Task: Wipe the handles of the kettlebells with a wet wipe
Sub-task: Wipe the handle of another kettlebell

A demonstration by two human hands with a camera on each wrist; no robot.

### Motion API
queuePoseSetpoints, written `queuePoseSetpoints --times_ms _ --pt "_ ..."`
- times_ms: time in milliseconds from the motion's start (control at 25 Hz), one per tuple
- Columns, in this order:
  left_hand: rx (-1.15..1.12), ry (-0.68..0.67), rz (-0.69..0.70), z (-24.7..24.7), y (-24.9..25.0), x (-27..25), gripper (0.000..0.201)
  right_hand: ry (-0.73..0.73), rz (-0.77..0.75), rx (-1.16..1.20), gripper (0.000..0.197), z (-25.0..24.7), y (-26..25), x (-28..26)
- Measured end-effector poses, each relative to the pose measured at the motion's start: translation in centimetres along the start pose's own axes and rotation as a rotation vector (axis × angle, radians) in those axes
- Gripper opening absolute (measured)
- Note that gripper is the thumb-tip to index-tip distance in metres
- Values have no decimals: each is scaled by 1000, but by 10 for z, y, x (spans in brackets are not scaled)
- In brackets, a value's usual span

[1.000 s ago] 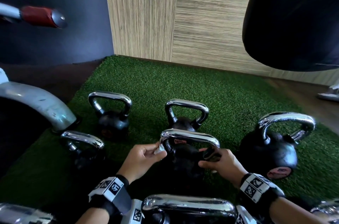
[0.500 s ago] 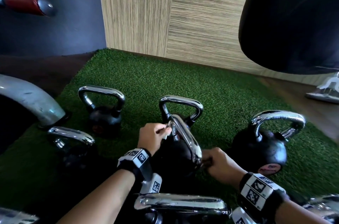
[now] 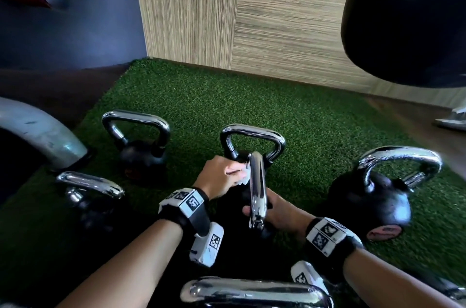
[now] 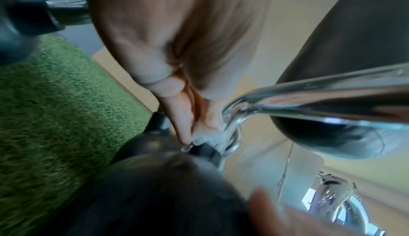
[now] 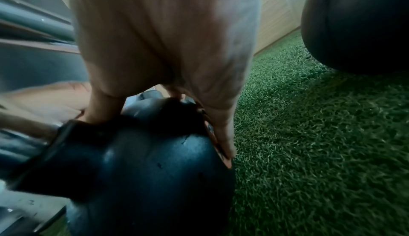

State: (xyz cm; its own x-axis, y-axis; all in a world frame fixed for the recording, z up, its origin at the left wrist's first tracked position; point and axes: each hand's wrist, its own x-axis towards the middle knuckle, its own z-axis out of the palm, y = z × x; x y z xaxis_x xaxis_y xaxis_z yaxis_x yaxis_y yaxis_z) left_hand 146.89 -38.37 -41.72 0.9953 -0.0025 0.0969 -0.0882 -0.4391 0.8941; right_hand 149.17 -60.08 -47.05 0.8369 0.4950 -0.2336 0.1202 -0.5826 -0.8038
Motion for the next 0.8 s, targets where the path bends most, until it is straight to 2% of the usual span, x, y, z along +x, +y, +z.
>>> queuePoseSetpoints --times_ms 120,160,400,480,600,680,760,800 --pt "32 173 81 -2 18 6 21 -2 3 44 91 2 7 1" --pt "5 194 103 -2 19 7 22 12 7 69 87 3 7 0" --pt "-389 105 -70 -5 36 1 25 47 1 145 76 6 3 -4" --pt "-493 70 -76 -13 47 -9 22 57 4 178 73 7 1 -7" --pt "-317 -28 37 -30 50 -20 20 57 6 199 70 7 0 -10" --pt "-197 8 41 -34 55 -22 17 57 0 199 68 6 0 -11" --pt "-261 85 1 -30 59 -27 16 62 -8 184 66 5 -2 -13" --pt "-385 100 -54 -25 59 -31 18 62 -10 177 65 6 -2 -13"
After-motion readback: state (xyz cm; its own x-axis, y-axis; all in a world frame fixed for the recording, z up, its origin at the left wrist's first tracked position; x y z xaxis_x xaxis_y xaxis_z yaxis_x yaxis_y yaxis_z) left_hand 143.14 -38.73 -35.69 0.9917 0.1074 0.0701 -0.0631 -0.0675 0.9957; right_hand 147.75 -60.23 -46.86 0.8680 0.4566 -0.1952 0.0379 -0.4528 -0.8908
